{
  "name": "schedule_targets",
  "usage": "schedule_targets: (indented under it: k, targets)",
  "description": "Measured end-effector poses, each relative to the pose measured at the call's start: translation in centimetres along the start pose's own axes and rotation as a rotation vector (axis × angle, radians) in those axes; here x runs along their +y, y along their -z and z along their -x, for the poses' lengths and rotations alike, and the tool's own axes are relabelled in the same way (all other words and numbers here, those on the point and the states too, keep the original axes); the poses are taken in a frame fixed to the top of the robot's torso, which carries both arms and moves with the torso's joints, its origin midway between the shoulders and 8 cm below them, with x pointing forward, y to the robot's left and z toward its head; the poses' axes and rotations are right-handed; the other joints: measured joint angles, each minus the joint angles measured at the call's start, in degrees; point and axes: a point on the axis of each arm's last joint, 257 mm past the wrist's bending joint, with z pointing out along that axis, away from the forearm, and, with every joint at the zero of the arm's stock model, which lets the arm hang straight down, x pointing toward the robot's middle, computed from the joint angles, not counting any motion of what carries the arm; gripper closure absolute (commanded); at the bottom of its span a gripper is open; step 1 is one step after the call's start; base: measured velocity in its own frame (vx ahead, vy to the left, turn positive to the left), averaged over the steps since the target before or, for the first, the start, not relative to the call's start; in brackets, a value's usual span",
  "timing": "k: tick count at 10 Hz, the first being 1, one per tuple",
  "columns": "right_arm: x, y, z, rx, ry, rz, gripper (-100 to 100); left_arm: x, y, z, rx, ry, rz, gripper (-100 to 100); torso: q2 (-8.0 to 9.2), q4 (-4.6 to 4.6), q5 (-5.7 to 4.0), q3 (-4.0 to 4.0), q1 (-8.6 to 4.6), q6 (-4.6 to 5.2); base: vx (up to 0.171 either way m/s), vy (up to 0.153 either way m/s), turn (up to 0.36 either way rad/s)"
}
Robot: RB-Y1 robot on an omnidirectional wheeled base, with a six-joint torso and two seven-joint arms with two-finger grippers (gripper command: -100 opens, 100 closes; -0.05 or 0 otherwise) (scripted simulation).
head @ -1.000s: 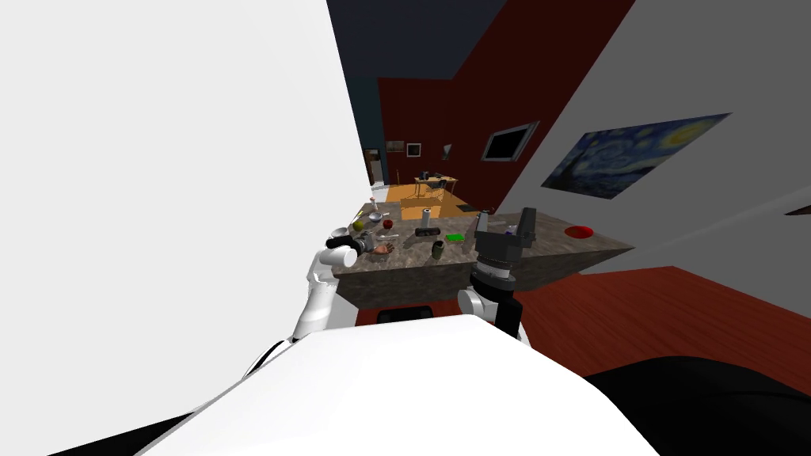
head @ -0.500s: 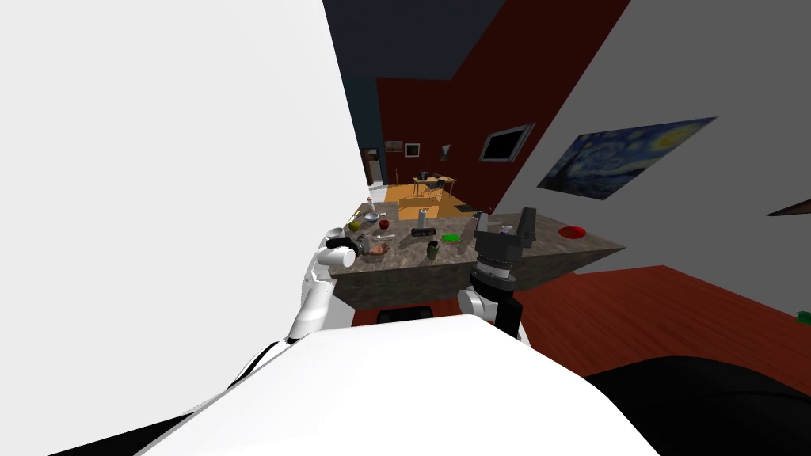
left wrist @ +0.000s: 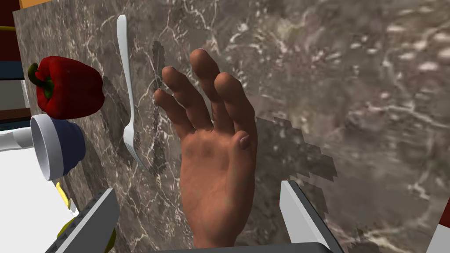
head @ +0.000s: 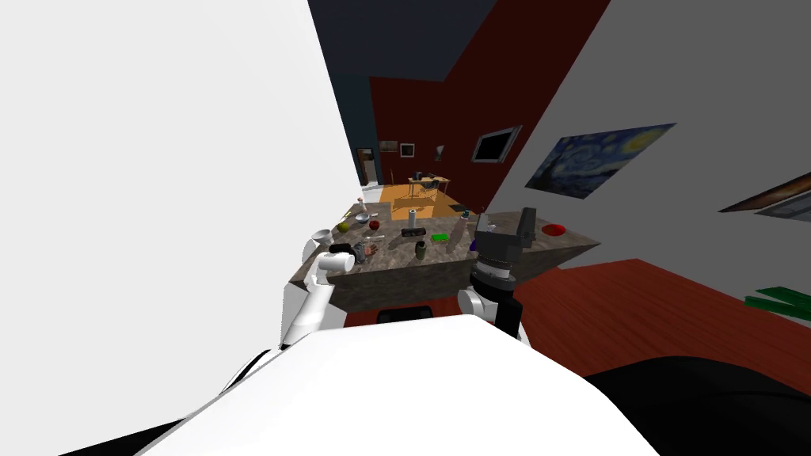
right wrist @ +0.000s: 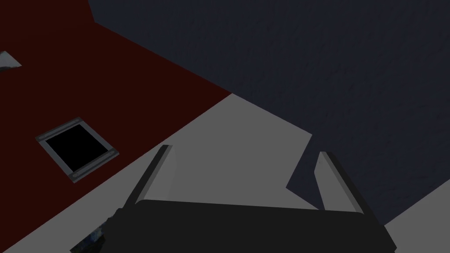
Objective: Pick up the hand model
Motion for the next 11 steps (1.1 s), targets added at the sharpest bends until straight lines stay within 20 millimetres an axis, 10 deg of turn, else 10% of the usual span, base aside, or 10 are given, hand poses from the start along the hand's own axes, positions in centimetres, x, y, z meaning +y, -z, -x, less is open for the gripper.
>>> schedule_targets:
  k: [1, 2, 3, 11]
  targets:
    - [0.0, 0.0, 0.0, 0.000, 0.000, 0.000, 0, 1.6, -0.4, 0.7, -0.015, 0.012, 0.031, -100, -0.04, -0.01, 0.03, -0.02, 0.19, -0.02, 0.010, -0.037, -0.018]
    - [0.0, 0.0, 0.0, 0.000, 0.000, 0.000, 0, 1.8, -0.5, 0.8, -0.016, 0.015, 0.035, 0, -0.02, 0.00, 0.09, -0.01, 0.45, -0.04, 0.002, -0.009, 0.004]
    - [0.0, 0.0, 0.0, 0.000, 0.000, 0.000, 0, 1.7, -0.4, 0.7, -0.016, 0.014, 0.034, -100, 0.00, 0.01, 0.12, 0.00, 0.59, -0.04, 0.020, -0.022, 0.062]
    - [0.0, 0.0, 0.0, 0.000, 0.000, 0.000, 0, 2.9, -0.9, 1.8, 0.035, -0.032, 0.046, -100, -0.20, -0.04, 0.10, -0.11, 0.48, -0.05, 0.056, -0.060, 0.099]
